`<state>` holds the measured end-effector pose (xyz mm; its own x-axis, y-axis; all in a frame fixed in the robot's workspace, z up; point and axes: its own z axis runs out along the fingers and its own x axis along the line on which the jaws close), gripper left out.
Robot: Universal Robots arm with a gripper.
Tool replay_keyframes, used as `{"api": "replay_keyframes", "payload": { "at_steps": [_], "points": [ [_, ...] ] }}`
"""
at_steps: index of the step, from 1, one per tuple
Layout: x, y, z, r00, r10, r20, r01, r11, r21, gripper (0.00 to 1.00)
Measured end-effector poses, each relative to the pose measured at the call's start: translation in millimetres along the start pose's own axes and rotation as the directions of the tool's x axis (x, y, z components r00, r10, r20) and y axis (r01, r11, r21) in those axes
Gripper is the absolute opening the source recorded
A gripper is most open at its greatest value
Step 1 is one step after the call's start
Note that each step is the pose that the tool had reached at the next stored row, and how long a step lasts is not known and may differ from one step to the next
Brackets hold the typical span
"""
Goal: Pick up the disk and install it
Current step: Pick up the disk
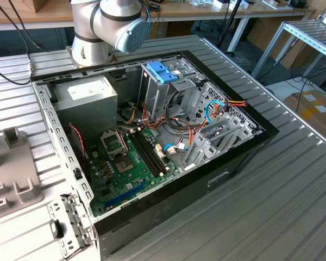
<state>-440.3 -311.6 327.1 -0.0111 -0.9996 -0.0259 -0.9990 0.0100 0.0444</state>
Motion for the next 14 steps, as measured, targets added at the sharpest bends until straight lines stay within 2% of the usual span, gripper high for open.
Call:
{"api": "replay_keyframes", "payload": {
  "at_steps": [7,14],
  "points": [
    [0.2,-0.3,7.2,1.0000,0.000,0.0000,0.000,1.0000,0.0000,0.60],
    [-0.4,5.6,13.0,1.0000,0.000,0.0000,0.000,1.0000,0.0000,0.60]
  ]
}}
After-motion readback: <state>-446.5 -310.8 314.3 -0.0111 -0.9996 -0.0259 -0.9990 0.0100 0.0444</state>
